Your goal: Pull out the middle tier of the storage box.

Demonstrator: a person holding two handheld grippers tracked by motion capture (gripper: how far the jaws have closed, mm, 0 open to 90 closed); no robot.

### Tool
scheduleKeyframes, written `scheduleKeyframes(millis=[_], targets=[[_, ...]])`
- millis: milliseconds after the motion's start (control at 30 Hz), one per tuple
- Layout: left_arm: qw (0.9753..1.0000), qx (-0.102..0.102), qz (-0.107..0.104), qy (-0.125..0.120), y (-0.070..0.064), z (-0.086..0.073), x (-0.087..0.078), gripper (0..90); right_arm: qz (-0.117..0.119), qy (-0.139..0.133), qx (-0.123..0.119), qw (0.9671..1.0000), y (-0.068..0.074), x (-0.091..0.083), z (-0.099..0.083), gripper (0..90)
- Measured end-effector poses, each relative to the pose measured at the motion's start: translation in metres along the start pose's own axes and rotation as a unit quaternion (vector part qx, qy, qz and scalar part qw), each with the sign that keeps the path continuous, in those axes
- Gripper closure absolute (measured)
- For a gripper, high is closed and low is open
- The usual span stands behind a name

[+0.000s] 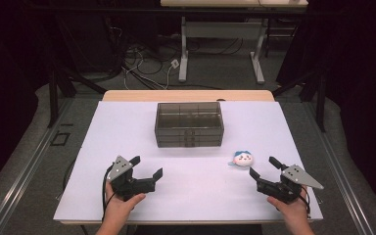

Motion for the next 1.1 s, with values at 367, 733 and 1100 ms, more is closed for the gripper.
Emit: scheduleKeyframes(millis=[367, 733, 1100], targets=[[1.0000, 0.005, 0.007, 0.001, -0.005, 0.004, -0.005, 4.2, 0.000, 0.002, -0.006, 1.0000, -0.001, 0.004, 0.001, 16.2], [0.9999, -0.010, -0.005, -0.002, -0.007, 0.038, 0.003, 6.3, -0.010, -0.003, -0.015, 0.9998, 0.001, 0.002, 0.004, 18.9], [1.0000, -0.005, -0.004, 0.001, -0.015, 0.059, 0.021, 14.6, -0.012, -0.003, -0.005, 0.9999, -0.002, 0.002, 0.003, 19.4]])
Point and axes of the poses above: each handheld gripper's, and its own axes: x roughly forward along the jaws, z roughly out of its top, y roughly to its left, the point moved 3 cm from there along x, roughly forward along the jaws, and after that the axes turned 2 degrees about z, right-handed, at the moved point
